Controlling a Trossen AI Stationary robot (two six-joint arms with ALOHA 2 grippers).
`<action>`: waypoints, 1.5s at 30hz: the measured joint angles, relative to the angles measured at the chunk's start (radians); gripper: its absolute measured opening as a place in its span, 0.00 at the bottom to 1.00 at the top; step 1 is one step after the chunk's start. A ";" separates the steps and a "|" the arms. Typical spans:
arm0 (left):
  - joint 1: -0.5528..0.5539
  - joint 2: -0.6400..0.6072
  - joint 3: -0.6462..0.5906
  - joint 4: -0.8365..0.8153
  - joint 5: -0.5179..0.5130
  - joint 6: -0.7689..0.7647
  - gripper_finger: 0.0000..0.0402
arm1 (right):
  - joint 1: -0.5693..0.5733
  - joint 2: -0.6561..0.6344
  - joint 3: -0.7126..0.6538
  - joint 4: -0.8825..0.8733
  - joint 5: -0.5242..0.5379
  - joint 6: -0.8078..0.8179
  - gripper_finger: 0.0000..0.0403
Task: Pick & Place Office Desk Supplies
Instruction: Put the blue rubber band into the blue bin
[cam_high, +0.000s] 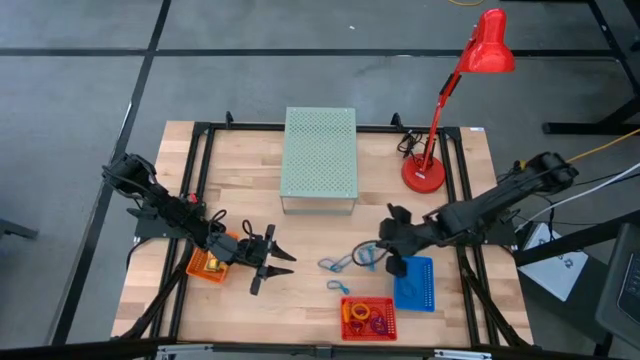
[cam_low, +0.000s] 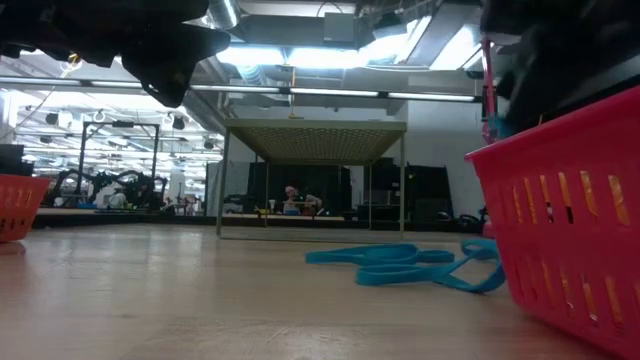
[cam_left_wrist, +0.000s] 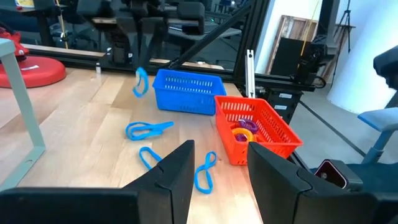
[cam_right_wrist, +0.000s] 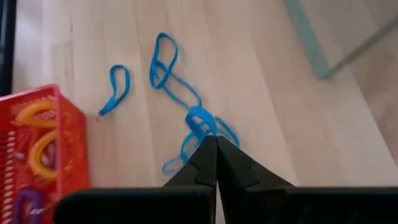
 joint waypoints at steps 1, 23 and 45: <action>0.000 0.000 0.000 0.000 0.000 0.000 0.36 | 0.018 -0.012 0.000 -0.019 0.007 0.023 0.00; 0.000 0.000 0.000 0.000 0.001 0.001 0.36 | 0.357 -0.035 0.001 -0.229 0.048 0.506 0.00; 0.055 0.147 0.053 -0.001 0.025 -0.050 0.36 | 0.500 0.037 -0.040 -0.249 0.109 0.739 0.02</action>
